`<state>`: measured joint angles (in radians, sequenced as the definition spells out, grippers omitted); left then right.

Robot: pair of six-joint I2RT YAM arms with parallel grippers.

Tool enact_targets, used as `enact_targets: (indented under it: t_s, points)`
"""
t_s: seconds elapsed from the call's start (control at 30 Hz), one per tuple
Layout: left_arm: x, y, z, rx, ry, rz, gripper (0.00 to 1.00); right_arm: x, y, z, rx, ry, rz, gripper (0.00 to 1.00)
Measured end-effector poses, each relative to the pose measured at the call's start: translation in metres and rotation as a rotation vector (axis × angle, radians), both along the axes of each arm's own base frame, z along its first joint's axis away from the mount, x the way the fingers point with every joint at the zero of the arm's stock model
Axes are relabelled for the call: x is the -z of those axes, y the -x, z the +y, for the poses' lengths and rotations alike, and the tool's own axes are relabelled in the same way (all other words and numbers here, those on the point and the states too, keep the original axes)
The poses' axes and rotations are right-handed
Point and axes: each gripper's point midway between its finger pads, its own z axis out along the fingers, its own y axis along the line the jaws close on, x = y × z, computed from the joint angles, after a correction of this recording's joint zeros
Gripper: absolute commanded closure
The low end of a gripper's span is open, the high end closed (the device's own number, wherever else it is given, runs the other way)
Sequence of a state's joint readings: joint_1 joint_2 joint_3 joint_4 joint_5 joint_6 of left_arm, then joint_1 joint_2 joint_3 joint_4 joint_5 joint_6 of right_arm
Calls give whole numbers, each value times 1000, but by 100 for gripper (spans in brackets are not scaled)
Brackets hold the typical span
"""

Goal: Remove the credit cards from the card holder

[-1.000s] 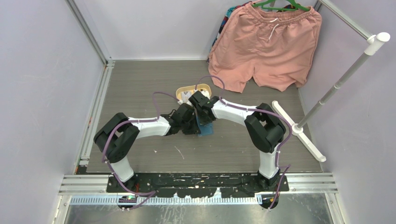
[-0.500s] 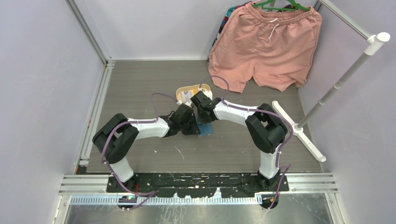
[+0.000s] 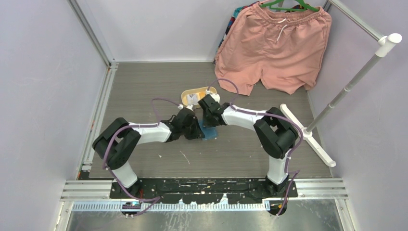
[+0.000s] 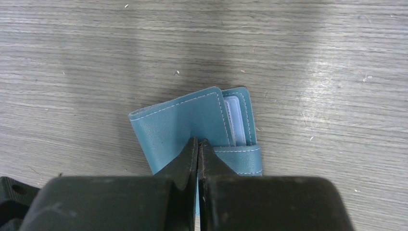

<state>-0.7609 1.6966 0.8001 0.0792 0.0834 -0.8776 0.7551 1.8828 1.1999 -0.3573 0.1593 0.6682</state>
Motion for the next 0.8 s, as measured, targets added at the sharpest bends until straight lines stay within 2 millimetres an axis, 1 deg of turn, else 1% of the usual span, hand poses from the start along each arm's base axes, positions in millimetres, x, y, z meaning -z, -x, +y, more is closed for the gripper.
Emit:
enact_targets:
  t_s: [0.37,0.57,0.8]
  points:
    - [-1,-5,7,-23,42,42,100,3,0,1,-4,-53,-52,99]
    - [-1,-7,11,-49,72,80,100,3,-2,6,-5,-84,-96,99]
    - [-1,-8,14,-92,122,142,100,-1,-3,14,1,-33,-211,99]
